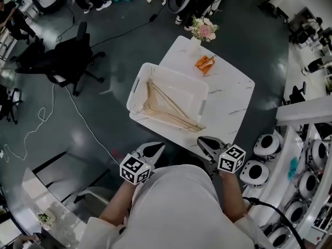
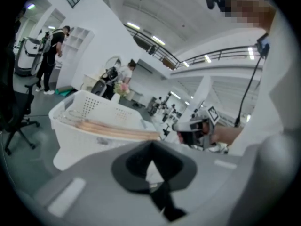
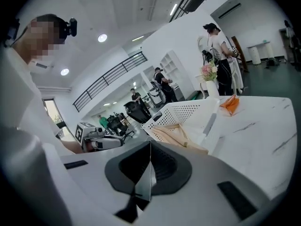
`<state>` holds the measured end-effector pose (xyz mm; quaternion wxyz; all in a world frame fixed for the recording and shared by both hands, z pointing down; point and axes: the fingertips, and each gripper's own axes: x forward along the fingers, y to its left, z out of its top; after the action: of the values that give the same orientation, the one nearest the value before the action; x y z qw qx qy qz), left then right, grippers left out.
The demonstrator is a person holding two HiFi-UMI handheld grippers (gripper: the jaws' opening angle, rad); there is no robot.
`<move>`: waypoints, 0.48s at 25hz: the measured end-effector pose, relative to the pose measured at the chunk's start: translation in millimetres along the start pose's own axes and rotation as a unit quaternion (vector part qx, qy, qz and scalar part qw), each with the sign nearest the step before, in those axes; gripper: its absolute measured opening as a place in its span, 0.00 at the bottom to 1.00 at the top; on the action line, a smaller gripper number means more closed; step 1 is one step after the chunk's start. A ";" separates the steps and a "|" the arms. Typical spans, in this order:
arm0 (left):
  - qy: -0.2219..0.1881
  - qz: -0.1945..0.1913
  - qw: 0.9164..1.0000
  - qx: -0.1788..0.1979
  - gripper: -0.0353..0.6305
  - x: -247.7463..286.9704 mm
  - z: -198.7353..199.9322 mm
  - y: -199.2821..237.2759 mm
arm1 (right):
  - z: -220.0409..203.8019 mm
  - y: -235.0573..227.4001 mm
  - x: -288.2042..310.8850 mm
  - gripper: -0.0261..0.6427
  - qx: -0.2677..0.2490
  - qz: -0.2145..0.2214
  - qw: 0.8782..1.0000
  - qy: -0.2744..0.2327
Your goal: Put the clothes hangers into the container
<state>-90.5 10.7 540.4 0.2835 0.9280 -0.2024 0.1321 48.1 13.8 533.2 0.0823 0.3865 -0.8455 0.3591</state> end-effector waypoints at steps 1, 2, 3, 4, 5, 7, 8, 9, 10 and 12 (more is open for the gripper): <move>0.001 0.001 1.000 0.004 0.06 3.6 -0.1 -3.7 | -0.3 -2.4 -5.9 0.05 -0.001 -0.003 1.000 -0.002; 0.000 0.003 1.000 0.007 0.06 6.8 0.2 -8.2 | -0.5 -4.5 -12.6 0.05 -0.003 -0.006 1.000 -0.004; -0.002 0.005 1.000 0.009 0.06 9.5 1.1 -12.9 | -0.2 -6.2 -20.0 0.05 -0.006 -0.008 1.000 -0.006; -0.006 0.009 1.000 0.010 0.06 12.0 2.2 -17.6 | 0.4 -7.7 -27.7 0.05 -0.008 -0.010 1.000 -0.010; -0.011 0.014 1.000 0.008 0.06 14.2 3.1 -22.4 | 0.9 -8.7 -35.8 0.05 -0.009 -0.010 1.000 -0.013; -0.022 0.028 0.999 -0.002 0.06 18.1 3.8 -33.9 | -1.1 -9.6 -52.2 0.05 -0.007 -0.007 1.000 -0.017; -0.030 0.034 0.999 -0.008 0.06 20.1 4.4 -41.4 | -3.5 -10.2 -60.0 0.05 -0.009 -0.003 1.000 -0.016; -0.038 0.038 0.998 -0.012 0.06 22.6 5.4 -50.0 | -6.3 -11.4 -67.0 0.05 -0.011 0.000 1.000 -0.015; -0.046 0.041 0.998 -0.014 0.06 25.5 5.8 -59.0 | -9.3 -13.0 -73.0 0.05 -0.015 0.003 1.000 -0.013; -0.050 0.044 0.998 -0.013 0.06 31.7 1.3 -74.7 | -16.7 -15.3 -82.5 0.05 -0.022 0.008 1.000 -0.009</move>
<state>-28.7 57.0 515.4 0.2794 0.9199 -0.2584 0.0951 113.4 67.3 519.3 0.0805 0.3807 -0.8571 0.3375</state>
